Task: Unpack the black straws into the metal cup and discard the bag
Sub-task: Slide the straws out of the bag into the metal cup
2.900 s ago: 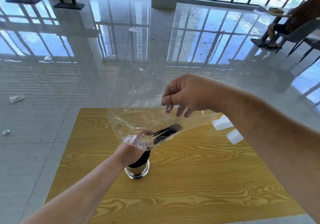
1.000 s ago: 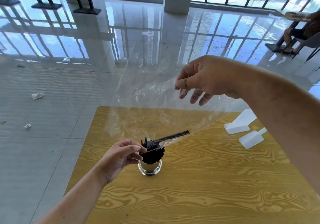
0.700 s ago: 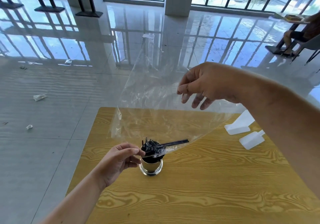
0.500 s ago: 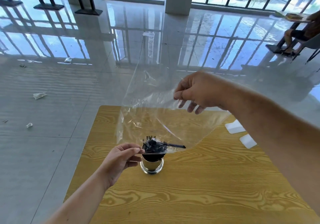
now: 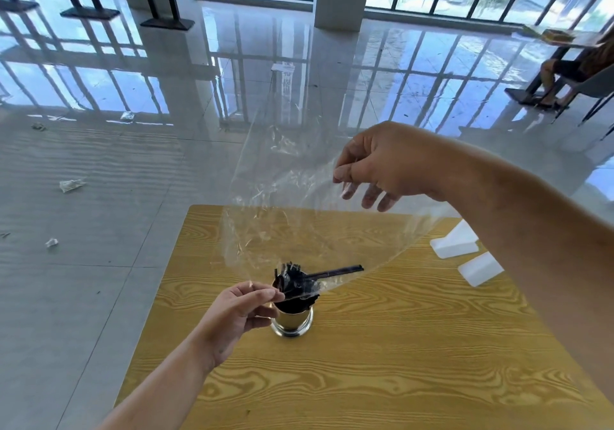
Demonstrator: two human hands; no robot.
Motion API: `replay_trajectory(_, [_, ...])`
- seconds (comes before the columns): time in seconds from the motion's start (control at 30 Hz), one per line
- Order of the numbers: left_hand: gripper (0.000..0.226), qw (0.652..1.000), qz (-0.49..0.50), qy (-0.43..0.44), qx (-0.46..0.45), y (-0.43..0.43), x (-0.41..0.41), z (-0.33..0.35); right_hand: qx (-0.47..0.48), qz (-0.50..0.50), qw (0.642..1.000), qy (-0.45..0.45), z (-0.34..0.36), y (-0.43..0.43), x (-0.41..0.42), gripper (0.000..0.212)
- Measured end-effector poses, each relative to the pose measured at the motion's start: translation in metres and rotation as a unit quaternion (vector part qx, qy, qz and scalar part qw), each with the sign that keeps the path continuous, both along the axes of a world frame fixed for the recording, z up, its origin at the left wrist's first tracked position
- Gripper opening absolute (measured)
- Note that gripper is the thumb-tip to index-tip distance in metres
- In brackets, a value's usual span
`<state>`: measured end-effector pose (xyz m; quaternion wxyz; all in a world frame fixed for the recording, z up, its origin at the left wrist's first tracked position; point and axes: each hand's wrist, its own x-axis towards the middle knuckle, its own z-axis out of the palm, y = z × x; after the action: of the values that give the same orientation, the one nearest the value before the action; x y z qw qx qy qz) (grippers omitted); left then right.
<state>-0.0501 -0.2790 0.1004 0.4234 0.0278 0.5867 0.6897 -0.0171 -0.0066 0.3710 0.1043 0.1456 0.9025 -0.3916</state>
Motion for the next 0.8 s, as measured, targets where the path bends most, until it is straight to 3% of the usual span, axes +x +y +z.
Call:
replay_trajectory(0.17, [0.056,1.0,-0.014,0.016,0.023,-0.006,-0.003,0.003,0.003,0.001,1.0,0.005,0.014,0.001,0.0,0.01])
replay_trajectory(0.33, [0.062,1.0,-0.013,0.022,0.014,-0.008,-0.002,0.002,0.005,0.005,1.0,-0.007,0.007,-0.003,-0.005,0.009])
replay_trajectory(0.8, [0.033,0.999,0.042,-0.009,0.007,-0.008,0.004,-0.008,0.028,-0.012,1.0,-0.009,-0.027,-0.016,-0.022,0.01])
